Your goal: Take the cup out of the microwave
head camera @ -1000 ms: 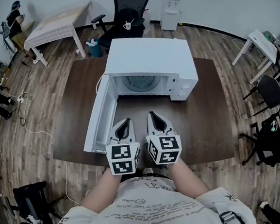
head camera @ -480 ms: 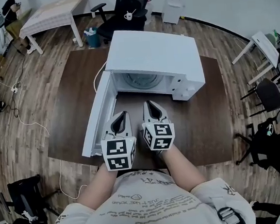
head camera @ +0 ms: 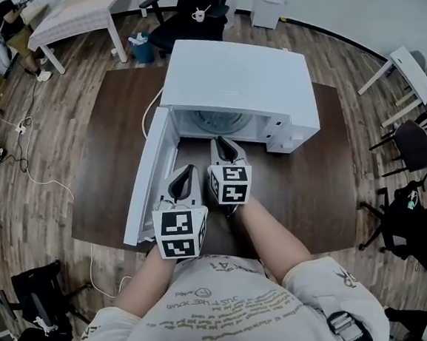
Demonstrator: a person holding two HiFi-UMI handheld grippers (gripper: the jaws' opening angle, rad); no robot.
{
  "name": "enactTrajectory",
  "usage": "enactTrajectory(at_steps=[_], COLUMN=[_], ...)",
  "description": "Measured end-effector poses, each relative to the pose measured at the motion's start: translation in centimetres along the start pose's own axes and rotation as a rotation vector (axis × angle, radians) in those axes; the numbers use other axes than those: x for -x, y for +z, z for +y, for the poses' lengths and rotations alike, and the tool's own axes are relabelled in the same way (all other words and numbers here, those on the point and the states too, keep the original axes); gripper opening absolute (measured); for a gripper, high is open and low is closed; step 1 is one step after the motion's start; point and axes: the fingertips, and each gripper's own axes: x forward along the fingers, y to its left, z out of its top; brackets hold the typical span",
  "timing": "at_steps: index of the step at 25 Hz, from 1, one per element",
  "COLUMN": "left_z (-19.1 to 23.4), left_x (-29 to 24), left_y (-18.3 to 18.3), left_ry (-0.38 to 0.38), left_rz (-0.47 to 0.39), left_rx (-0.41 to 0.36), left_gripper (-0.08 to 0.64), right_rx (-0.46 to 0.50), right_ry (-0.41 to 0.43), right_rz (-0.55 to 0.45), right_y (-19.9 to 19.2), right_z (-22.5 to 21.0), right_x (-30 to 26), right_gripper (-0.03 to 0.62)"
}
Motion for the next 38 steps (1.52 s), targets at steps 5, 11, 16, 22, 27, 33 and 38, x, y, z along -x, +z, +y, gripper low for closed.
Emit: enactTrajectory(at_steps=[5,11,16,22,27,33,38], left_z=[0.1,1.2,2.2,2.6,2.8,3.2,3.7], left_x=[-0.4,-0.8,-1.2,-1.7,-2.0,-2.2,-2.2], left_y=[-0.2,-0.4,-0.5,-0.8,-1.2,-1.4,-1.9], left_ry=[-0.003,0.003,0.014,0.014,0.005,0.005,0.007], left_rz=[0.012,0.027,0.037,0.053,0.073,0.084,0.098], left_rx=[-0.006,0.008,0.022,0.019,0.043,0.042,0.045], left_gripper=[0.014,0.014,0.014,0.014,0.014,0.014,0.014], right_rx=[0.006,0.039,0.057,0.044,0.056,0.045,0.068], right_ry=[0.029,0.01,-0.025,-0.06,-0.078,-0.083,-0.098], right_rz=[0.03,0.09,0.109,0.116,0.117,0.145,0.151], right_y=[-0.9,-2.2,-3.1,-3.8,-3.7,-4.2,-4.5], right_z=[0.0,0.0,-0.4,-1.2,-1.4,-1.4,-1.5], right_x=[-2.5,-5.5,-7.3,-9.4,-10.9,-12.3,-13.1], right_gripper=[0.087,0.096,0.115,0.128,0.133,0.133,0.133])
